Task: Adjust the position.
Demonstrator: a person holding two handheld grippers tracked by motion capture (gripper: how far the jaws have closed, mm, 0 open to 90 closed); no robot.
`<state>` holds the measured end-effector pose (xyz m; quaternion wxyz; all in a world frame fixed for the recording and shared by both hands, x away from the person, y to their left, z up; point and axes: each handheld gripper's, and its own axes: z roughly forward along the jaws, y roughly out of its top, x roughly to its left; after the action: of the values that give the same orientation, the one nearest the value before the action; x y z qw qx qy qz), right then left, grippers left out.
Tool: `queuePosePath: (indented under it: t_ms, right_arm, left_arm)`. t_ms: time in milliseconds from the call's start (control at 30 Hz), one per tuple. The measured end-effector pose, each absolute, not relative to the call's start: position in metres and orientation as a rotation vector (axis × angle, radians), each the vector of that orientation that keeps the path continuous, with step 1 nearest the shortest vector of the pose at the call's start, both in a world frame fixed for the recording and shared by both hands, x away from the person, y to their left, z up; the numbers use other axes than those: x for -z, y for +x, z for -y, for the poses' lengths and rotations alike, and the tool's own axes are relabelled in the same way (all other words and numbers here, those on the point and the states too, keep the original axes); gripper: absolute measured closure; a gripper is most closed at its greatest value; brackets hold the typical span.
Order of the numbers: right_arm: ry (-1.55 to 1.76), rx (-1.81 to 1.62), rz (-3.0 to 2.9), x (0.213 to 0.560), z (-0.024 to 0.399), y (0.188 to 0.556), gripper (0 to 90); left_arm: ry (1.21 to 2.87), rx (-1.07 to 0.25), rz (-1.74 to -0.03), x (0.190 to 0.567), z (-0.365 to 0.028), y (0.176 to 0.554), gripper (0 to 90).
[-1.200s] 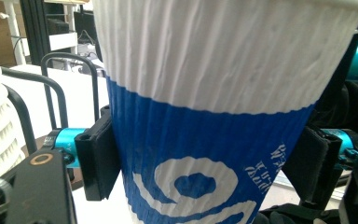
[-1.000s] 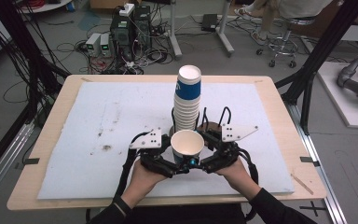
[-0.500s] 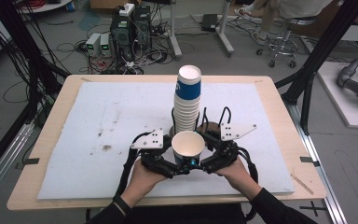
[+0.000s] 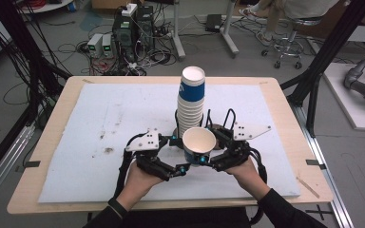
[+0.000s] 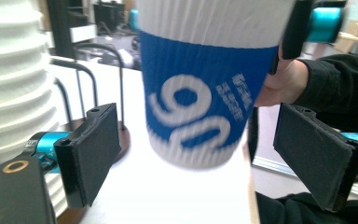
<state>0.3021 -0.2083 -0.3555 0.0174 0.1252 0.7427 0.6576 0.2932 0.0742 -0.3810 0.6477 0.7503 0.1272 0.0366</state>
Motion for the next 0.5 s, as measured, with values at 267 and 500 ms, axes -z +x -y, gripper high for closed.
queuePosePath:
  t_ms: [267, 500]
  right_arm:
    - [0.457, -1.989, -2.268, 0.356, 0.228, 0.307, 20.4]
    - [0.529, -1.948, -2.208, 0.357, 0.246, 0.31, 20.3]
  left_arm:
    - [1.705, -0.162, -0.359, 0.377, -0.102, 0.294, 14.7]
    - [1.704, -0.249, -0.425, 0.377, -0.13, 0.291, 14.7]
